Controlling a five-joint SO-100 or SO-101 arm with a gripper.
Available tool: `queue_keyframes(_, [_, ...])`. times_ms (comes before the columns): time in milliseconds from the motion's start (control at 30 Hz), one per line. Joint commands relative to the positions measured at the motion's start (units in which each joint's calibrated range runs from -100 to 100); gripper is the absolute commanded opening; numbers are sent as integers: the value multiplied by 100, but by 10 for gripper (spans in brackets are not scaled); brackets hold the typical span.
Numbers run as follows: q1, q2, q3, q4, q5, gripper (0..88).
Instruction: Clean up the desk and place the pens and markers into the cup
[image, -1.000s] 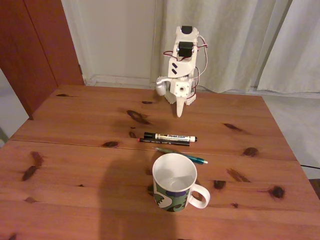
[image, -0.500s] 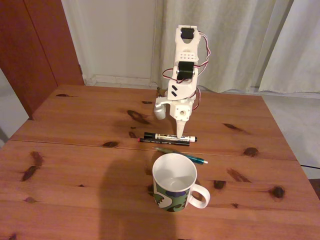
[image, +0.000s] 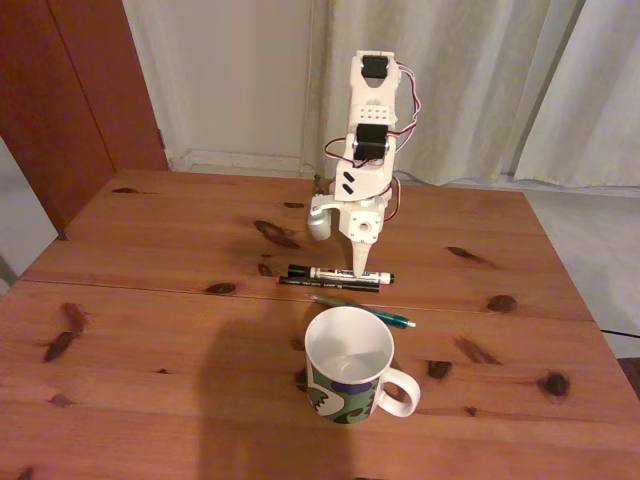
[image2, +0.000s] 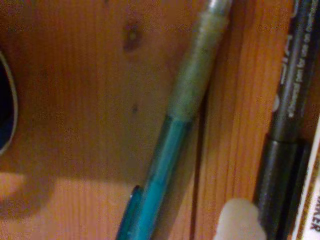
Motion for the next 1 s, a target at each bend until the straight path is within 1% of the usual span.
queue_keyframes(0, [-80, -65, 70, -96, 64, 130])
queue_keyframes(133, [-80, -73, 413, -165, 190, 130])
queue_keyframes(967, [-72, 9, 557, -165, 205, 130])
